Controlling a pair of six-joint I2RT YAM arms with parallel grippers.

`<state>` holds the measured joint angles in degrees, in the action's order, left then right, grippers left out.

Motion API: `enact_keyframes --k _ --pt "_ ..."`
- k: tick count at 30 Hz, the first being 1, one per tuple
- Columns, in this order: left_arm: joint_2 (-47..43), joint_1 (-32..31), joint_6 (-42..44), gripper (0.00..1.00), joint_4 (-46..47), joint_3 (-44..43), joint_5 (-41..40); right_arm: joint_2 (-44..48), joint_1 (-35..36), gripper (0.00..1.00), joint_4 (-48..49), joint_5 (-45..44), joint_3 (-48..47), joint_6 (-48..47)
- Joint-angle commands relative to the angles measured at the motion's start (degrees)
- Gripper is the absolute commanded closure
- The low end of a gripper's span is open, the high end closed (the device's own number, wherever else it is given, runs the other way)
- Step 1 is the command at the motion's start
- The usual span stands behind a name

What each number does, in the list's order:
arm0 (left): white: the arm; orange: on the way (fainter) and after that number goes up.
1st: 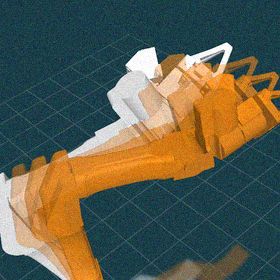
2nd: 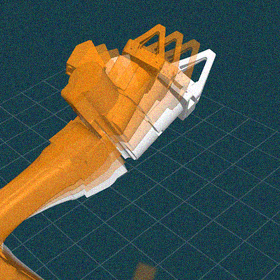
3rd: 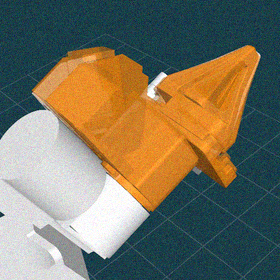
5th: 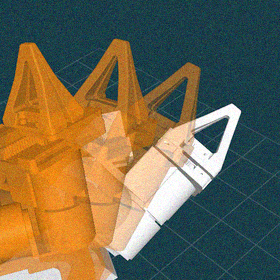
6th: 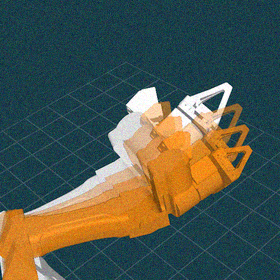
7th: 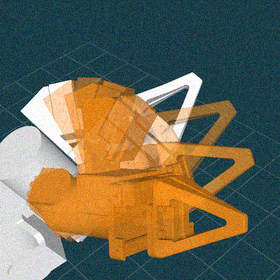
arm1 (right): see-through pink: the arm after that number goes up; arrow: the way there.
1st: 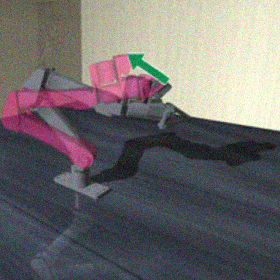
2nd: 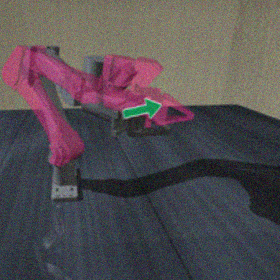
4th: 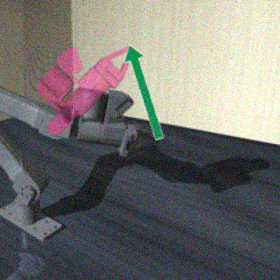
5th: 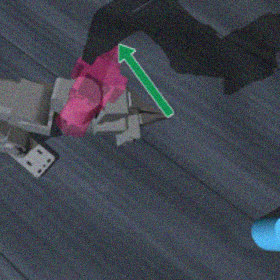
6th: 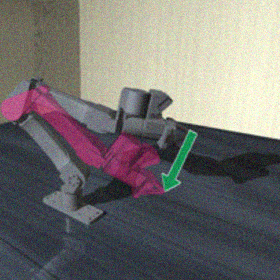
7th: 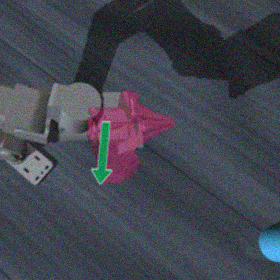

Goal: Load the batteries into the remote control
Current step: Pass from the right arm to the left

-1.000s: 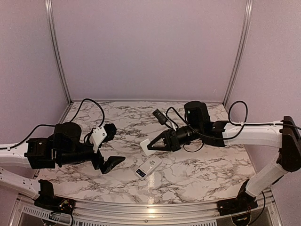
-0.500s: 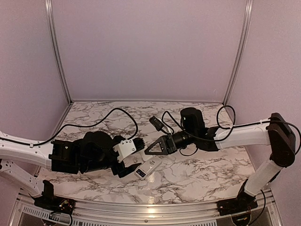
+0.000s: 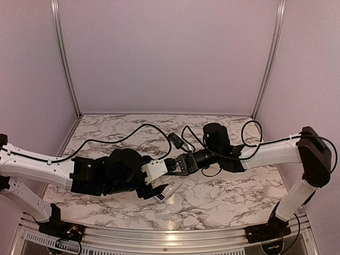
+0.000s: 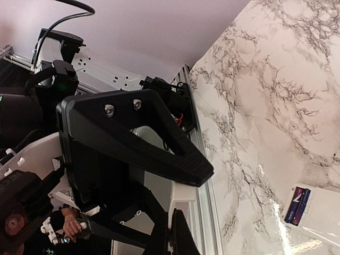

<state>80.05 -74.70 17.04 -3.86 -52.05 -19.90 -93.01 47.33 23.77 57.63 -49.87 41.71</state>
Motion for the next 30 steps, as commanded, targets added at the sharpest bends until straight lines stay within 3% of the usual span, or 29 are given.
enact_keyframes --k 1,4,8,11,14,15,21,30 --pt "1.07 -0.36 0.83 0.34 0.01 -1.83 0.25 -0.85 -0.41 1.0 2.48 0.84 0.14 1.56" --pt "1.2 -0.36 1.32 0.47 0.34 -1.72 -0.58 -1.28 -0.4 1.0 4.1 1.46 0.43 2.99" --pt "1.39 -0.53 1.77 0.5 0.1 -1.82 -1.38 -1.63 -0.4 1.0 4.65 1.57 0.44 3.73" --pt "1.83 -0.88 2.03 0.45 0.02 -1.98 -2.93 -1.79 -0.4 1.0 4.93 1.61 0.36 4.07" --pt "1.91 -0.87 1.57 0.57 -0.25 -2.24 -3.21 -1.76 -0.44 1.0 4.75 1.7 0.17 3.99" --pt "1.8 -0.89 1.16 0.61 -0.39 -2.26 -3.29 -1.76 -0.59 0.98 4.53 1.71 0.12 3.86" --pt "0.17 -0.32 -5.52 0.67 -2.79 -1.41 -1.08 -0.94 -5.02 0.6 2.27 1.49 0.86 2.45" --pt "-2.24 3.5 -26.02 0.67 -0.99 6.72 7.8 -1.0 -11.91 0.56 -15.22 -11.71 -0.86 -13.44"
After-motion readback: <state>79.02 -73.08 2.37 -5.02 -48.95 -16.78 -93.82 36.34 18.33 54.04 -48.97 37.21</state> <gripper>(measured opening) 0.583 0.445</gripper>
